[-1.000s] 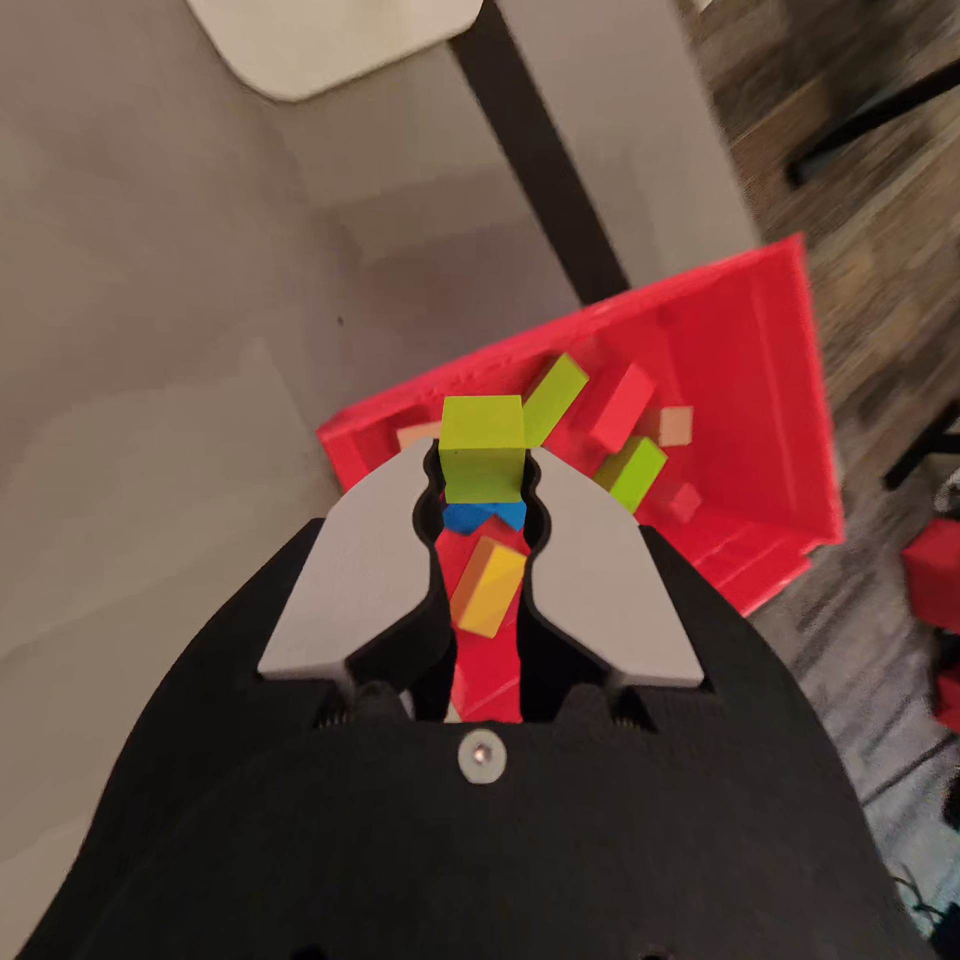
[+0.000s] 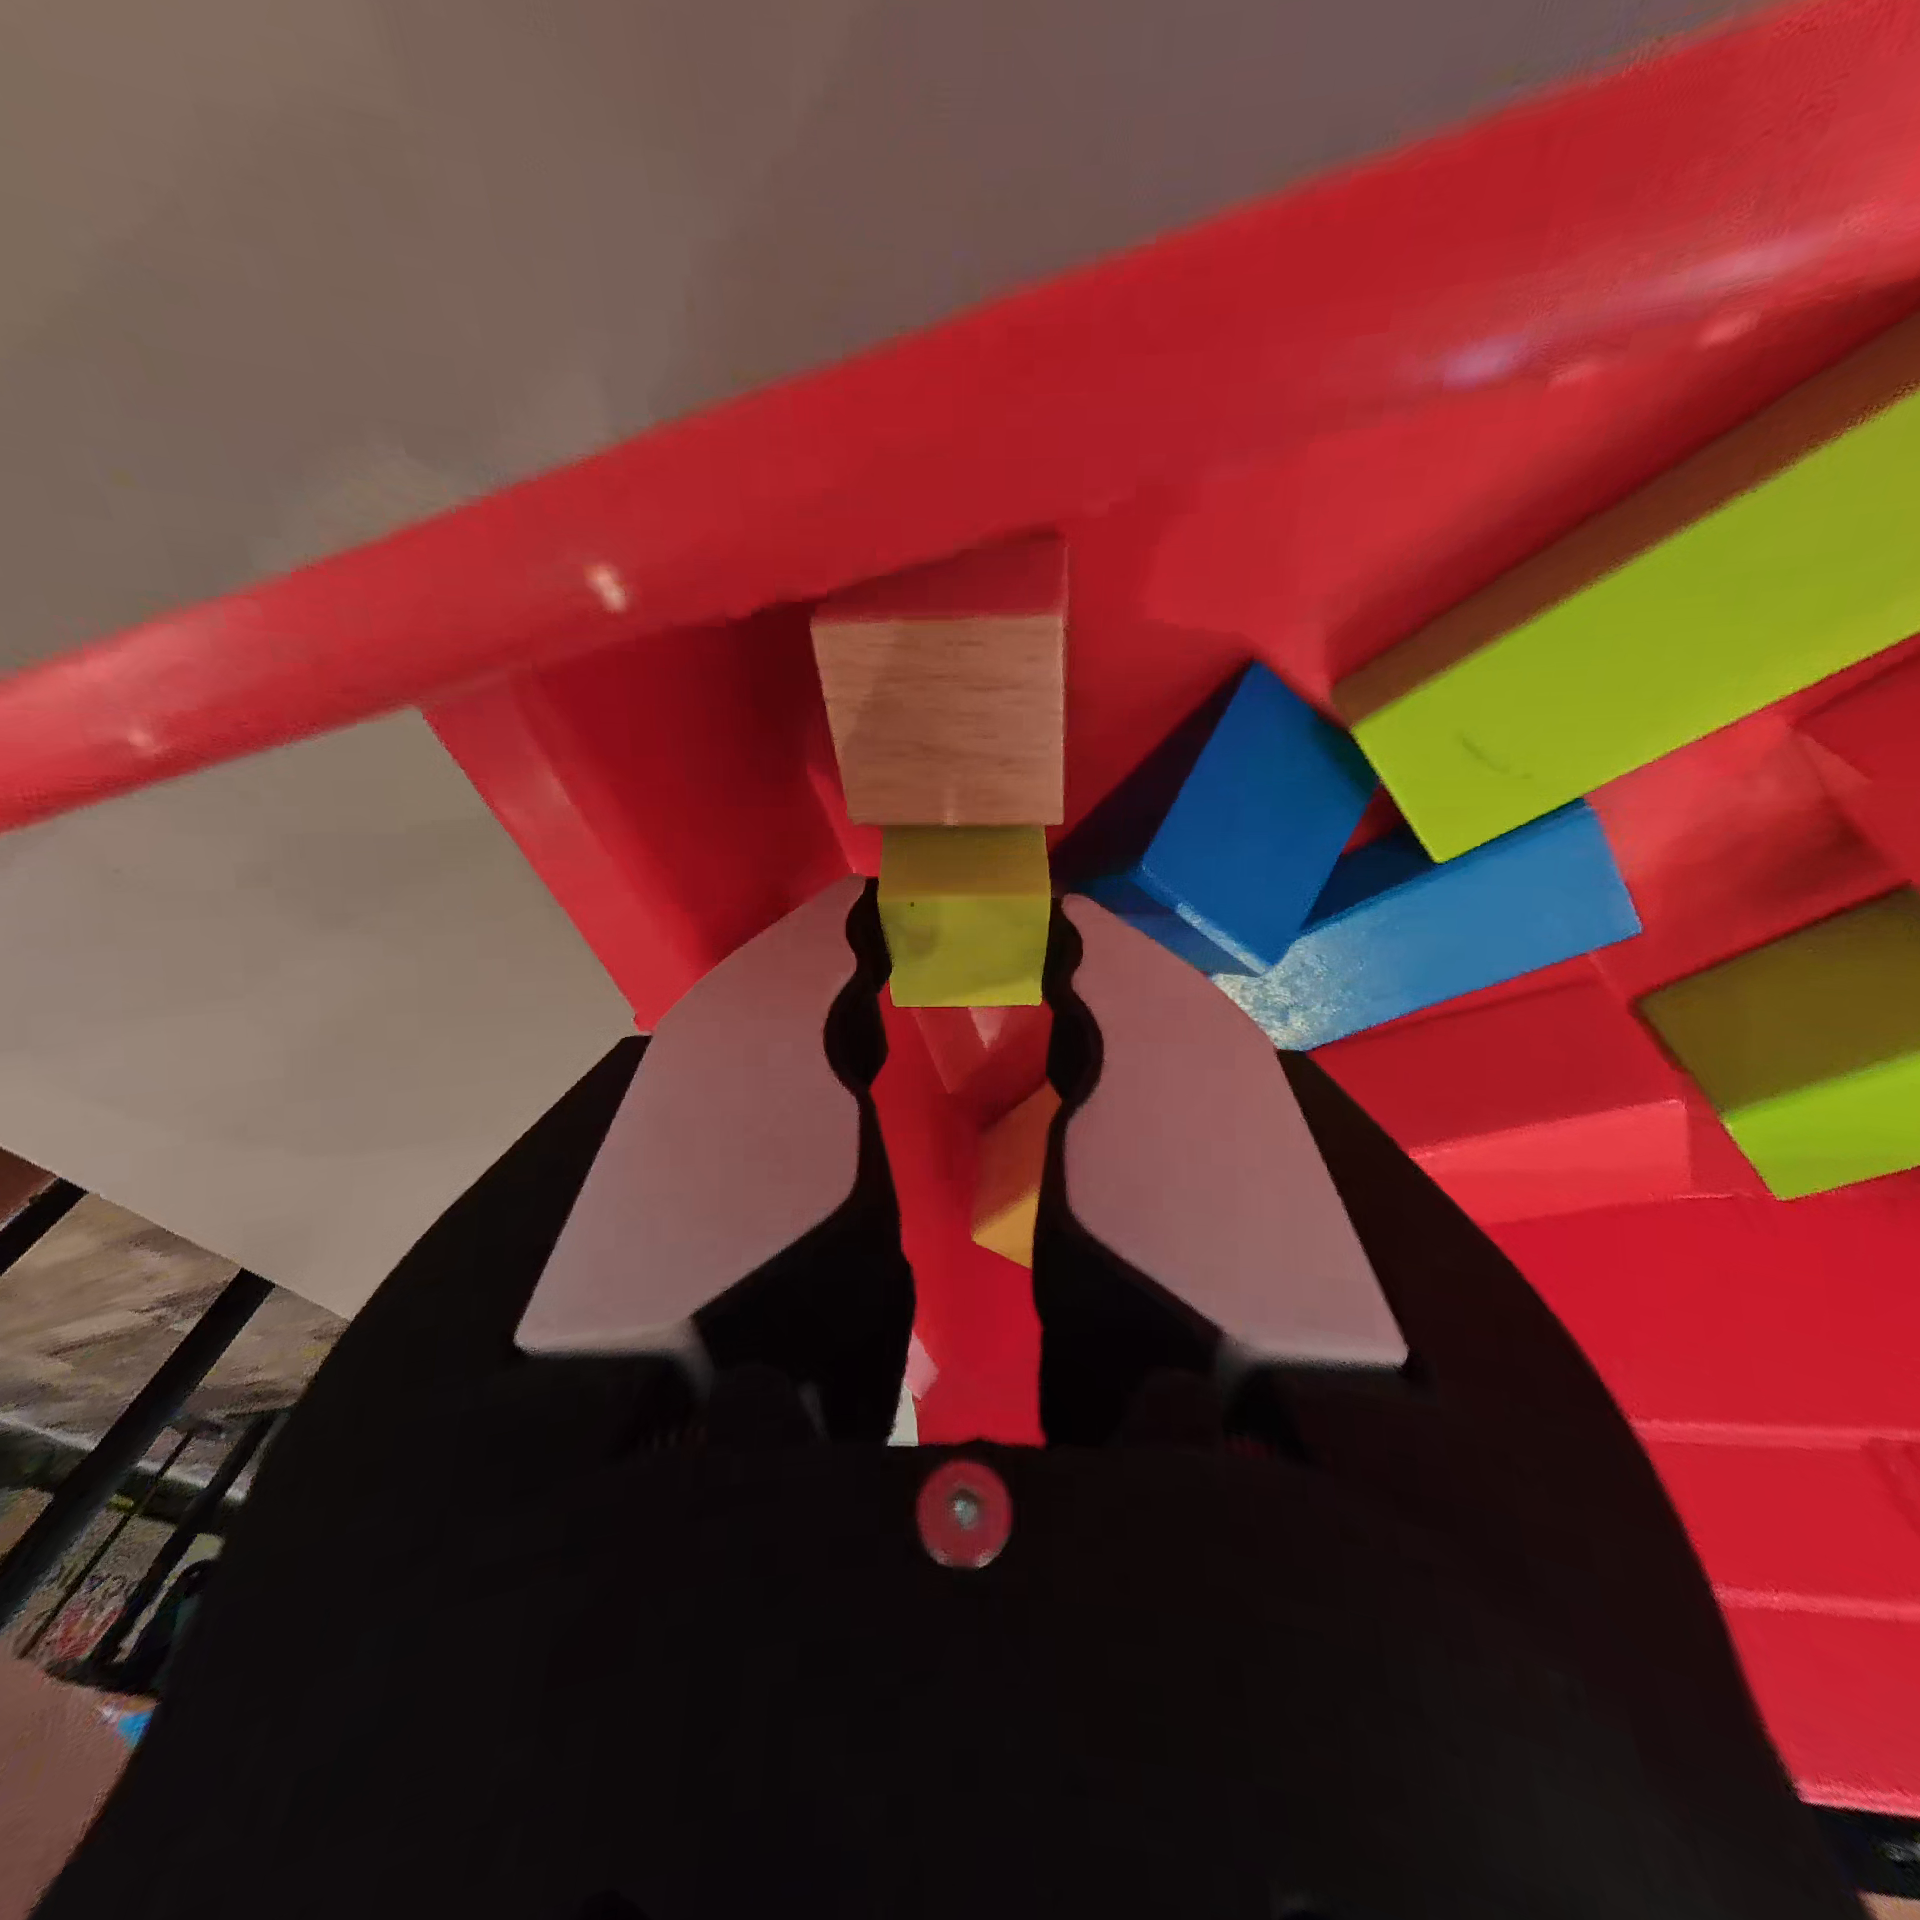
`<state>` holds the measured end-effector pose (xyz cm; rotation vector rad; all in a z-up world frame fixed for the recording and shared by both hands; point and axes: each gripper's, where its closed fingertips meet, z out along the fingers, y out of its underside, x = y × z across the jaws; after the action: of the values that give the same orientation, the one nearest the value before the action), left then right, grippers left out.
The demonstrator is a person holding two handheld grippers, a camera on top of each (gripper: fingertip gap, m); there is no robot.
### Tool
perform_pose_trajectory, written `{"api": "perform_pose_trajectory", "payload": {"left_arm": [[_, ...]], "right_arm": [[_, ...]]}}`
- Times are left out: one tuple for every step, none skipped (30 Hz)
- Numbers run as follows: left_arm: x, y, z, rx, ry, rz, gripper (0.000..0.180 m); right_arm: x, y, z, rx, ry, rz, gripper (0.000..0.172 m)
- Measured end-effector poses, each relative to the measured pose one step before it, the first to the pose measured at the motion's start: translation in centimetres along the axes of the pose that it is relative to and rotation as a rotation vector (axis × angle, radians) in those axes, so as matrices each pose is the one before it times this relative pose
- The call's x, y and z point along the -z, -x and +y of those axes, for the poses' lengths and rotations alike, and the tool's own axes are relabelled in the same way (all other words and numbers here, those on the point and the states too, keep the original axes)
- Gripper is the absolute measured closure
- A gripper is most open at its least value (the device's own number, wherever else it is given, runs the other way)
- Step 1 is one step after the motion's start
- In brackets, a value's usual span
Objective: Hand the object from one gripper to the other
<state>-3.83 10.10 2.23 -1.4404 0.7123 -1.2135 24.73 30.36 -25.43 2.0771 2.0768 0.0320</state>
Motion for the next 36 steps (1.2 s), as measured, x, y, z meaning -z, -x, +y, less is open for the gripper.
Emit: {"api": "perform_pose_trajectory", "payload": {"left_arm": [[0.087, 0.143, 0.070, -0.0085, 0.0115, -0.0131, 0.180], [0.155, 0.178, 0.046, -0.0112, 0.0115, -0.0178, 0.180], [0.195, 0.165, -0.033, -0.0092, 0.0064, -0.0157, 0.180], [0.200, 0.066, -0.094, -0.0044, 0.0009, -0.0080, 0.180], [0.197, 0.002, -0.158, -0.0013, -0.0042, -0.0026, 0.180], [0.152, -0.019, -0.152, 0.0000, -0.0059, -0.0005, 0.180], [0.095, -0.003, -0.069, -0.0007, -0.0020, -0.0009, 0.180], [0.068, 0.029, -0.013, -0.0022, 0.0025, -0.0037, 0.180], [0.047, 0.059, 0.031, -0.0036, 0.0047, -0.0061, 0.180], [0.061, 0.059, 0.014, -0.0040, 0.0048, -0.0067, 0.180], [0.061, 0.083, 0.026, -0.0031, 0.0051, -0.0081, 0.180], [0.073, 0.127, 0.051, -0.0025, 0.0073, -0.0111, 0.179], [0.081, 0.143, 0.072, -0.0039, 0.0096, -0.0121, 0.178], [0.093, 0.118, 0.081, -0.0044, 0.0099, -0.0112, 0.176], [0.109, 0.068, 0.029, -0.0048, 0.0078, -0.0090, 0.176], [0.139, -0.018, -0.041, -0.0069, 0.0037, -0.0055, 0.176], [0.153, -0.038, -0.067, -0.0073, 0.0025, -0.0038, 0.176], [0.161, -0.030, -0.071, -0.0071, 0.0027, -0.0052, 0.176], [0.167, 0.014, -0.059, -0.0068, 0.0034, -0.0069, 0.176], [0.162, 0.039, -0.064, -0.0055, 0.0026, -0.0075, 0.176], [0.151, 0.040, -0.069, -0.0039, 0.0011, -0.0064, 0.175], [0.145, 0.015, -0.046, -0.0033, 0.0022, -0.0042, 0.174], [0.147, 0.026, -0.026, -0.0035, 0.0037, -0.0052, 0.173], [0.167, 0.090, -0.027, -0.0041, 0.0043, -0.0102, 0.173], [0.179, 0.102, -0.044, -0.0047, 0.0025, -0.0122, 0.172], [0.191, 0.049, -0.062, -0.0042, 0.0027, -0.0082, 0.171], [0.177, 0.050, -0.078, -0.0022, 0.0010, -0.0074, 0.169], [0.172, 0.115, -0.126, -0.0012, -0.0017, -0.0115, 0.167], [0.158, 0.136, -0.075, -0.0021, 0.0007, -0.0128, 0.166], [0.149, 0.115, -0.011, -0.0039, 0.0050, -0.0108, 0.165], [0.127, 0.134, -0.010, -0.0042, 0.0042, -0.0127, 0.164], [0.143, 0.153, -0.053, -0.0031, 0.0008, -0.0136, 0.163], [0.128, 0.073, -0.099, -0.0017, -0.0021, -0.0089, 0.163], [0.120, -0.013, -0.125, -0.0004, -0.0033, -0.0030, 0.162], [0.099, -0.017, -0.113, 0.0001, -0.0031, -0.0030, 0.161], [0.134, 0.085, -0.075, -0.0009, -0.0002, -0.0104, 0.160]], "right_arm": [[-0.159, -0.039, 0.064, -0.0009, 0.0128, -0.0014, 0.145], [-0.154, -0.044, 0.043, -0.0022, 0.0113, -0.0025, 0.145], [-0.119, -0.004, 0.026, -0.0056, 0.0087, -0.0063, 0.145], [-0.025, -0.002, -0.036, -0.0076, 0.0038, -0.0079, 0.145], [0.024, -0.005, -0.039, -0.0064, 0.0037, -0.0070, 0.145], [-0.010, 0.000, 0.001, -0.0041, 0.0077, -0.0062, 0.145], [-0.002, 0.005, -0.006, -0.0041, 0.0087, -0.0043, 0.145], [-0.006, 0.013, -0.006, -0.0049, 0.0098, -0.0023, 0.145], [-0.007, 0.007, 0.005, -0.0023, 0.0115, 0.0005, 0.145], [-0.011, 0.004, 0.017, -0.0008, 0.0118, 0.0022, 0.146], [-0.012, -0.003, 0.005, -0.0055, 0.0102, 0.0000, 0.146], [-0.047, 0.033, 0.007, -0.0087, 0.0080, -0.0052, 0.145], [-0.063, 0.052, -0.004, -0.0069, 0.0055, -0.0061, 0.145], [-0.015, -0.013, -0.013, -0.0034, 0.0024, -0.0006, 0.144], [0.041, -0.011, -0.085, -0.0021, -0.0038, -0.0001, 0.143], [0.077, 0.010, -0.102, -0.0017, -0.0074, -0.0004, 0.142], [0.123, -0.010, -0.042, -0.0023, -0.0060, 0.0034, 0.142], [0.170, -0.102, 0.025, -0.0029, -0.0029, 0.0110, 0.139], [0.224, -0.143, 0.041, -0.0038, -0.0026, 0.0134, 0.135], [0.257, -0.108, -0.012, -0.0046, -0.0060, 0.0093, 0.131], [0.259, -0.030, -0.020, -0.0024, -0.0076, 0.0035, 0.128], [0.274, -0.028, 0.040, -0.0006, -0.0044, 0.0037, 0.126], [0.310, -0.077, 0.085, -0.0015, -0.0039, 0.0079, 0.123], [0.360, -0.018, 0.045, -0.0006, -0.0077, 0.0057, 0.120], [0.399, 0.077, 0.007, 0.0013, -0.0121, 0.0032, 0.119], [0.412, 0.017, -0.010, 0.0005, -0.0143, 0.0097, 0.118], [0.439, -0.120, -0.002, -0.0032, -0.0141, 0.0197, 0.116], [0.422, -0.175, 0.017, -0.0068, -0.0139, 0.0231, 0.114], [0.397, -0.151, 0.043, -0.0091, -0.0132, 0.0197, 0.113], [0.378, -0.108, 0.052, -0.0094, -0.0142, 0.0162, 0.113], [0.345, -0.075, 0.010, -0.0081, -0.0177, 0.0144, 0.113], [0.374, -0.092, -0.094, -0.0072, -0.0235, 0.0154, 0.113], [0.378, -0.108, -0.110, -0.0102, -0.0261, 0.0157, 0.113], [0.354, -0.094, -0.042, -0.0111, -0.0201, 0.0144, 0.114], [0.319, -0.146, 0.099, -0.0073, -0.0116, 0.0195, 0.117], [0.353, -0.228, 0.135, -0.0091, -0.0102, 0.0265, 0.119]]}}
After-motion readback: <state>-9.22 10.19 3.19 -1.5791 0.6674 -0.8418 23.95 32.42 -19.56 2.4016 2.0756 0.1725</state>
